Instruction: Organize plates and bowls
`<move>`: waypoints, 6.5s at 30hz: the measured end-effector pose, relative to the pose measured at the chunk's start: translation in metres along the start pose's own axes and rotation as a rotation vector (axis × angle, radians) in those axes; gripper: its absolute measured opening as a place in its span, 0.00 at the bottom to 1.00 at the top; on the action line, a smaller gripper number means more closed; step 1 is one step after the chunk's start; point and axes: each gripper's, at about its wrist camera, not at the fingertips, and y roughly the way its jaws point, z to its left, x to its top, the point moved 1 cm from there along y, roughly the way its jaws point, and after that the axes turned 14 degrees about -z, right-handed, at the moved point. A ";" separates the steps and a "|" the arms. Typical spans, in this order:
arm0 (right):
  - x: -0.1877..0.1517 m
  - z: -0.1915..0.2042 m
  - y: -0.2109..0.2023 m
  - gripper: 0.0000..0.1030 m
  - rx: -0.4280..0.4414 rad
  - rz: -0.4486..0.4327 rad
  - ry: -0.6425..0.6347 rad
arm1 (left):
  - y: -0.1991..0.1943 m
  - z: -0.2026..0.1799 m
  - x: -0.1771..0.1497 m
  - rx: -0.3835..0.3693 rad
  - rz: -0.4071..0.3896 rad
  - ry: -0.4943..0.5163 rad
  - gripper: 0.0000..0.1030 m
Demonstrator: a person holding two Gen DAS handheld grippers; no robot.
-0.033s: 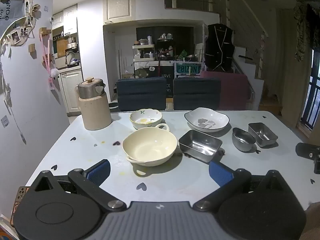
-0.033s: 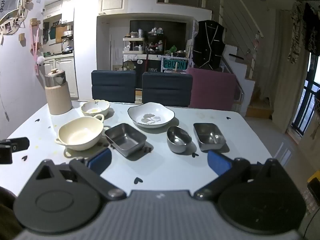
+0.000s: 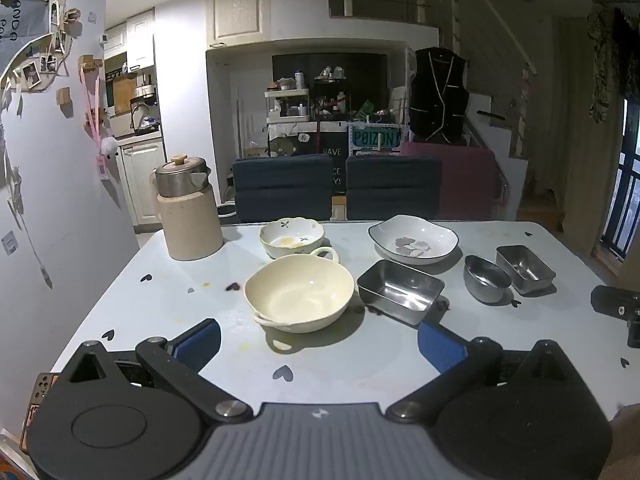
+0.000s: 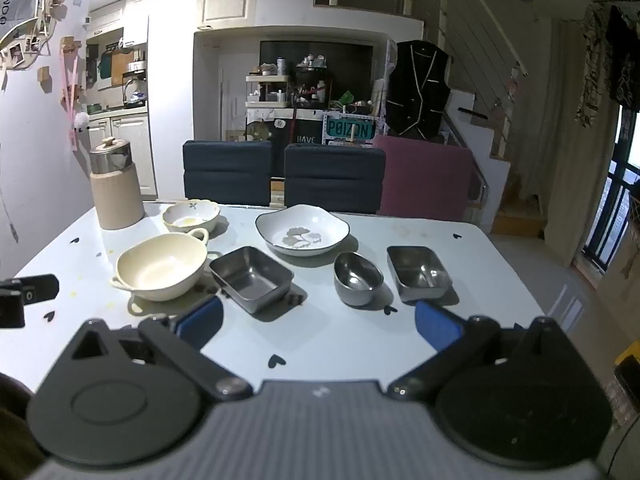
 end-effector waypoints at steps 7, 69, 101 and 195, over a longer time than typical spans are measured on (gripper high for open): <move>0.000 0.000 0.000 1.00 0.000 -0.002 -0.002 | -0.001 -0.003 0.000 -0.002 0.002 0.000 1.00; -0.004 0.002 0.001 1.00 0.000 0.011 0.001 | 0.003 -0.011 -0.004 -0.022 0.006 -0.008 1.00; -0.002 0.001 -0.001 1.00 -0.010 0.020 0.001 | 0.002 -0.012 -0.001 -0.011 0.009 -0.021 1.00; 0.024 -0.070 0.500 0.11 0.211 0.376 0.013 | 0.469 -0.073 0.008 -0.217 0.381 -0.453 0.81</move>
